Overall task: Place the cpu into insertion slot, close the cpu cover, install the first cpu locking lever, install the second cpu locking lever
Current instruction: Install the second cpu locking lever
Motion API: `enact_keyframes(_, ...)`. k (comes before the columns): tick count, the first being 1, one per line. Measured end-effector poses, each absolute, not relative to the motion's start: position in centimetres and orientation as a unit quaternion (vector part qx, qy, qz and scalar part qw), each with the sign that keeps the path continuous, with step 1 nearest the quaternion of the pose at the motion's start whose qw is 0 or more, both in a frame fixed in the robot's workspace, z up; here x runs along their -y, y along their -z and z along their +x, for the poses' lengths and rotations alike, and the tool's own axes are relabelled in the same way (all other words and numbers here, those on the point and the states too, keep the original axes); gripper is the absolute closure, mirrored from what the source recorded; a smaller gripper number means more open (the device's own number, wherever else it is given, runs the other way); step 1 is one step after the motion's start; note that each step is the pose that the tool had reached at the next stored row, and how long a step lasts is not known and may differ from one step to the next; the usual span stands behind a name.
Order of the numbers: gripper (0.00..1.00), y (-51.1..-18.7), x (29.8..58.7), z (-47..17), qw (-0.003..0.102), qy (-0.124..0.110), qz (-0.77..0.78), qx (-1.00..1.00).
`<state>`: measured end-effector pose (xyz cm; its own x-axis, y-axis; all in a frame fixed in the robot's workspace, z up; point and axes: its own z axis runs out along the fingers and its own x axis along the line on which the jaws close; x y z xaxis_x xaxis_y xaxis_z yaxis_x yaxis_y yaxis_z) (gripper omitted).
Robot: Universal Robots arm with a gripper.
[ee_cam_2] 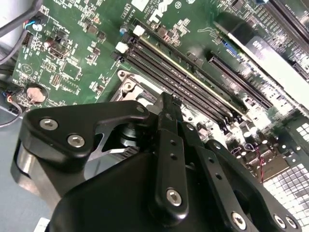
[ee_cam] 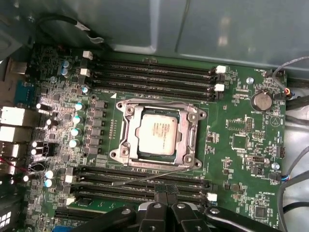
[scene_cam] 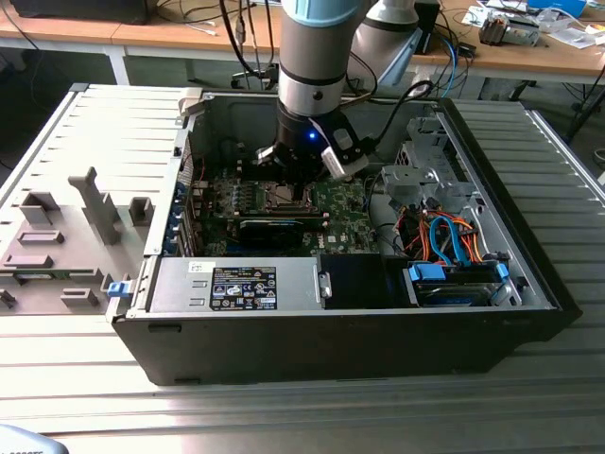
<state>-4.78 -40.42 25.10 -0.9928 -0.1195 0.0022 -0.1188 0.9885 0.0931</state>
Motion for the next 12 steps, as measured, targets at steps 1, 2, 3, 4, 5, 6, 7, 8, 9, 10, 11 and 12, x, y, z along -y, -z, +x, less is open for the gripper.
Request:
enact_keyframes(1,0.89,-25.1,40.5,-4.8,0.004,0.046,0.06,0.997)
enact_keyframes(2,0.89,-25.1,40.6,-4.8,0.004,0.046,0.06,0.997)
enact_keyframes(3,0.89,-25.1,40.6,-4.8,0.004,0.047,0.06,0.997)
enact_keyframes(4,0.89,-25.0,40.9,-5.1,0.003,0.056,0.06,0.997)
enact_keyframes(5,0.89,-24.6,41.0,-6.1,0.003,0.065,0.06,0.996)
enact_keyframes(6,0.89,-24.0,41.0,-6.7,0.003,0.067,0.06,0.996)
enact_keyframes(7,0.89,-23.4,41.0,-7.1,0.003,0.067,0.06,0.996)
enact_keyframes(8,0.89,-22.5,41.0,-7.6,0.003,0.068,0.06,0.996)
enact_keyframes(9,0.89,-22.2,41.0,-7.8,0.002,0.068,0.06,0.996)
enact_keyframes(10,0.89,-22.1,41.0,-7.9,0.002,0.069,0.06,0.996)
enact_keyframes(11,0.89,-22.0,41.0,-7.9,0.002,0.069,0.06,0.996)
enact_keyframes(12,0.89,-21.8,41.0,-8.0,0.002,0.069,0.06,0.996)
